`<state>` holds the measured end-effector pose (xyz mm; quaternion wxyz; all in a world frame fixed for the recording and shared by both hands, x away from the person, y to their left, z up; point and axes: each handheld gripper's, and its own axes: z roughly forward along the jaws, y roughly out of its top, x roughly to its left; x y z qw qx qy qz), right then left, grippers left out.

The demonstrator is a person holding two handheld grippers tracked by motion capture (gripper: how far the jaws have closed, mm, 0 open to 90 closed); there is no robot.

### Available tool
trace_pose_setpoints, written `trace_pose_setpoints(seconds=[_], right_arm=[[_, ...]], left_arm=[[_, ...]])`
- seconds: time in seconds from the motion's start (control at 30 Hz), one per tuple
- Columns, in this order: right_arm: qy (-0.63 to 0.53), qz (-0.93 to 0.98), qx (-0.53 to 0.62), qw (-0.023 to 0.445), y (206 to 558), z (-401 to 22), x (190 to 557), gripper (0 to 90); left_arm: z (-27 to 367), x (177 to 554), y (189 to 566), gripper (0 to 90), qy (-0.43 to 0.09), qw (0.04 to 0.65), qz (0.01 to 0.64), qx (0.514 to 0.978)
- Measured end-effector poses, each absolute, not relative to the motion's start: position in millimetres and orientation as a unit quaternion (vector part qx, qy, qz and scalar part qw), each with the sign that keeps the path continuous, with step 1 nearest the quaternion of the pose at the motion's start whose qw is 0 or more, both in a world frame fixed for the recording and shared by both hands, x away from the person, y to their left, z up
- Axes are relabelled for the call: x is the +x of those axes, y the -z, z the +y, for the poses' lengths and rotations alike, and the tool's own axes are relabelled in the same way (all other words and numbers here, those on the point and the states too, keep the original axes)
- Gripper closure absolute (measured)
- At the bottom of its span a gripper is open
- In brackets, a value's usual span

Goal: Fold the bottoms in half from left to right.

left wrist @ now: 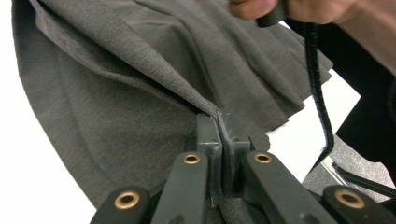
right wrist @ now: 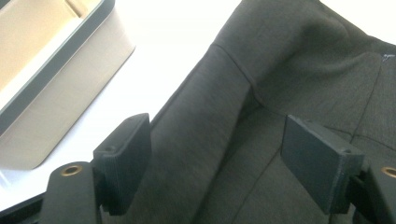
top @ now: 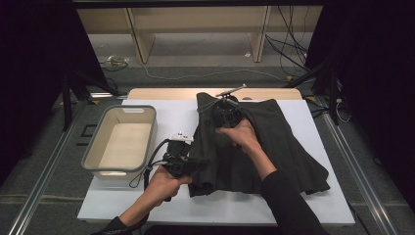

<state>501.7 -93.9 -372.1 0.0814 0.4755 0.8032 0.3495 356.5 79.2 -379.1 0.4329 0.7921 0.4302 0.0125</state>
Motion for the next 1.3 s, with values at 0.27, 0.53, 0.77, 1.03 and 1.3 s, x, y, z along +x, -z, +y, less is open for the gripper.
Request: trace_pose_setpoints(seconds=[0.27,0.53,0.77,1.03,1.3], right_arm=[[-0.339,0.809,0.470,0.093,367,-84,505,26.1],[-0.313,0.805,0.494,0.097,369,-88,517,28.7],[-0.306,0.804,0.500,0.100,369,-92,520,42.4],[-0.303,0.813,0.485,0.112,362,-97,517,83.8],[-0.314,0.807,0.486,0.120,337,-125,517,86.2]], left_arm=[[59,355,369,88.4,-0.012,0.439,0.404,0.803],[45,352,362,88.4,-0.010,0.446,0.387,0.807],[41,353,360,88.3,-0.008,0.448,0.382,0.809],[39,355,354,88.2,-0.002,0.460,0.379,0.803],[23,360,336,88.0,0.006,0.482,0.358,0.800]])
